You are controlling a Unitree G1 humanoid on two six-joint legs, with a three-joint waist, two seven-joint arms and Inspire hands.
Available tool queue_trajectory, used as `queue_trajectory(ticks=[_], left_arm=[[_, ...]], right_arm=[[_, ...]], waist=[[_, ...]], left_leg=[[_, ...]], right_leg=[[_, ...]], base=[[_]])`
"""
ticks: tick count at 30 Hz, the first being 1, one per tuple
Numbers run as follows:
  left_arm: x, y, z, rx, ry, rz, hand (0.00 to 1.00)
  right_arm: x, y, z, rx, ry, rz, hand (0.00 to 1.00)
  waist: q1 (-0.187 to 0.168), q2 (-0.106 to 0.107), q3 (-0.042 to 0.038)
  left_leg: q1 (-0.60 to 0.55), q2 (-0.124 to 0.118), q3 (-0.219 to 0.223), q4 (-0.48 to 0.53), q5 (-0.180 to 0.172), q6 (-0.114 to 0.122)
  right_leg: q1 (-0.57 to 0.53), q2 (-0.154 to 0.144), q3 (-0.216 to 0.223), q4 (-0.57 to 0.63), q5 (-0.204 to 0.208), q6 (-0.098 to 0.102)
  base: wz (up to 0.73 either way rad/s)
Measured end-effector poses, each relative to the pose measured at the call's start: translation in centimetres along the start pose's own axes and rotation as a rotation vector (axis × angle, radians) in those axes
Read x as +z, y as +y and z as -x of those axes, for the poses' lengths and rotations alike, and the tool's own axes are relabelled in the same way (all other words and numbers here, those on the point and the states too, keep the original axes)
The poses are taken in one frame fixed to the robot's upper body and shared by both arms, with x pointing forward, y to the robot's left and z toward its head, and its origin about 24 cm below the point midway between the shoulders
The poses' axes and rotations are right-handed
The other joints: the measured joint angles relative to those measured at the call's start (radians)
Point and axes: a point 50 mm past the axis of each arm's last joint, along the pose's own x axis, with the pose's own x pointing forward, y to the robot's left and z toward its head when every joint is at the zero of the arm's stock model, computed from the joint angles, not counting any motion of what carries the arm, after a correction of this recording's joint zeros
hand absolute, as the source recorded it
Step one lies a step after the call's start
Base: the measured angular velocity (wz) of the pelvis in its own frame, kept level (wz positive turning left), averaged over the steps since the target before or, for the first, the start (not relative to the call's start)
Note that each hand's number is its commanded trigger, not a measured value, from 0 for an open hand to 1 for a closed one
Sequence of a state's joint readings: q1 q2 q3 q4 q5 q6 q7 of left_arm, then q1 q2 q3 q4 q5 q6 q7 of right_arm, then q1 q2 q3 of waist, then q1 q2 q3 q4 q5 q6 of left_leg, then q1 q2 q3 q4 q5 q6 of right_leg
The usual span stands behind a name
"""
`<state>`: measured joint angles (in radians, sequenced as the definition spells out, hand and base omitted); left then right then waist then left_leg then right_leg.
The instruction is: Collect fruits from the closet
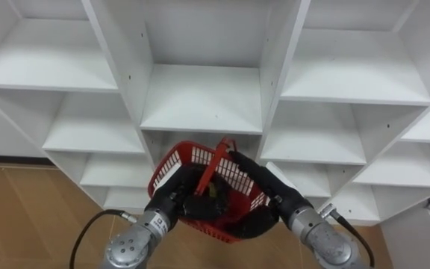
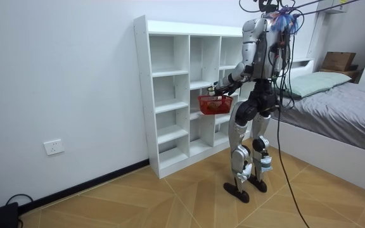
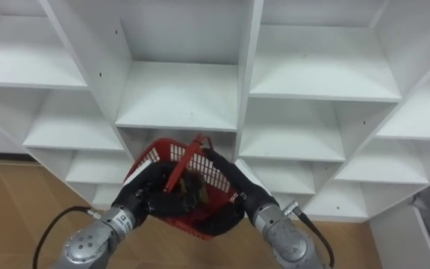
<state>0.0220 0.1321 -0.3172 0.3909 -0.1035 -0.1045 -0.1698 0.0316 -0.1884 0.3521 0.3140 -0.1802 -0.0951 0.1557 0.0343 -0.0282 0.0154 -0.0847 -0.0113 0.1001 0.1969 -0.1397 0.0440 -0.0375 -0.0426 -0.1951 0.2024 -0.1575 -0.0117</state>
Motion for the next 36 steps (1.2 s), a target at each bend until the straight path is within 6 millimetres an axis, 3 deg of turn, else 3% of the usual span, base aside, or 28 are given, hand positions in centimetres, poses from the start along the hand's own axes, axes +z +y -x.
queue_trajectory(ticks=[14,22,31,36], left_arm=[[-0.8,0.0,0.6,0.015,0.032,-0.032,1.0],[-4.0,1.0,2.7,0.076,0.165,-0.105,1.0],[-9.1,2.9,7.6,0.28,0.37,-0.042,1.0],[-12.3,3.9,10.6,0.425,0.518,0.008,1.0]], right_arm=[[-0.2,0.1,0.1,0.015,0.015,0.056,0.0],[-1.7,0.6,1.3,-0.005,0.068,0.033,0.0],[-5.8,-0.5,5.1,-0.216,0.214,-0.07,0.0],[-9.9,-0.2,8.1,-0.319,0.38,-0.182,0.0]], waist=[[0.002,-0.002,-0.0015],[-0.001,-0.005,-0.004],[-0.007,-0.006,-0.0143],[-0.011,0.005,-0.0156]], left_leg=[[0.03,-0.001,0.004,-0.014,0.0,0.0],[0.066,-0.002,0.008,-0.028,-0.001,-0.002],[0.095,-0.001,0.006,-0.035,-0.009,-0.006],[0.113,-0.002,0.006,-0.035,-0.018,-0.006]], right_leg=[[0.028,0.0,0.004,-0.018,-0.001,0.001],[0.061,0.004,0.018,-0.031,-0.001,0.002],[0.096,0.01,0.025,-0.053,-0.003,0.004],[0.112,0.01,0.025,-0.063,-0.005,0.005]], base=[[0.0],[-0.03],[-0.01],[-0.01]])
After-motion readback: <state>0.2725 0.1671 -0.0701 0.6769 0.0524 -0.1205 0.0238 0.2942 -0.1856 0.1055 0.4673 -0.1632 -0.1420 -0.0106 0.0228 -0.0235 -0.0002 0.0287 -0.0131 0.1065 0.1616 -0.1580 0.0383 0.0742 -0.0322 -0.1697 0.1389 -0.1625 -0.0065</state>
